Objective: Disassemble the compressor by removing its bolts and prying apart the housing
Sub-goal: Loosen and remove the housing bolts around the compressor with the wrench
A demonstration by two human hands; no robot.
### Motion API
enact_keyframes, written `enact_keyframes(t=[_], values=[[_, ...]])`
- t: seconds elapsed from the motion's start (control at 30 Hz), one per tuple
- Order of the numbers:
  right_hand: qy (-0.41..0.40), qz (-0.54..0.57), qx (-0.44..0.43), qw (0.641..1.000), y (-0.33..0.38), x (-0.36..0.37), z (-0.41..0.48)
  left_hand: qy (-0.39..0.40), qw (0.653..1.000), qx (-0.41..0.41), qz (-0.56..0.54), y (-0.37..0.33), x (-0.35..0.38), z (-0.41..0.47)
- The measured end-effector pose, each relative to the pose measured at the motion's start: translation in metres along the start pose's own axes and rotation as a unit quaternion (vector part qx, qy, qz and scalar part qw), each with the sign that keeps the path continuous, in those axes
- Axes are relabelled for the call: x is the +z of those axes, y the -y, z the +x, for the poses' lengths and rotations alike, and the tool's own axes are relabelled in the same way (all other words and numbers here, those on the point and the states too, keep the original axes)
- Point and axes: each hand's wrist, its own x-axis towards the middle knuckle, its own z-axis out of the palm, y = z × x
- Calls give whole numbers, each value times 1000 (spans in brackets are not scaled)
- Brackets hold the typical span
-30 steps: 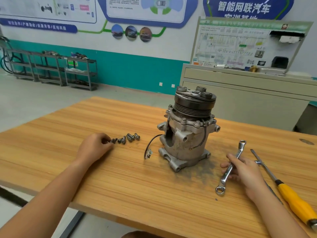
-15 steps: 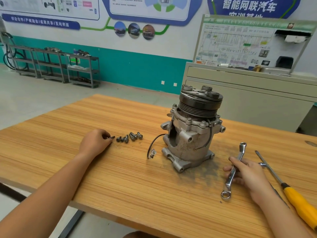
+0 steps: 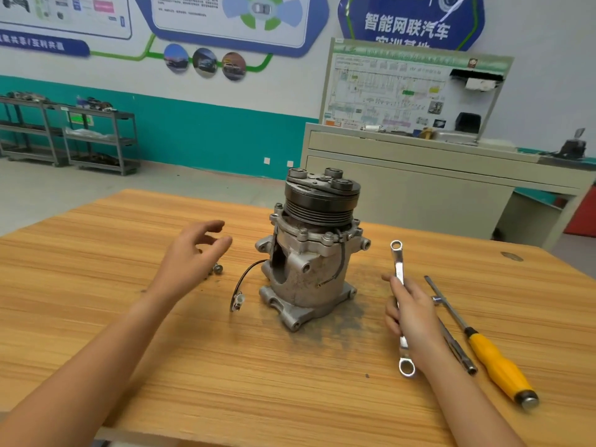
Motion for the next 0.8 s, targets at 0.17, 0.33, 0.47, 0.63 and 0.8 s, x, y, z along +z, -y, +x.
enact_keyframes(t=[0.17,0.33,0.47,0.63,0.8], values=[[2,-88,-76,993,6,4,-12,109,988,3,-109,-35,49,1],[47,-238,-182,953,26,-2,-22,114,983,-19,-142,-30,69,2],[35,-286,-203,936,37,1,-28,144,970,-23,-193,-25,63,13],[-23,-297,-216,930,52,27,-18,138,961,-26,-239,-20,63,19],[-48,-307,-233,921,58,60,-10,119,964,-44,-233,-16,65,13]])
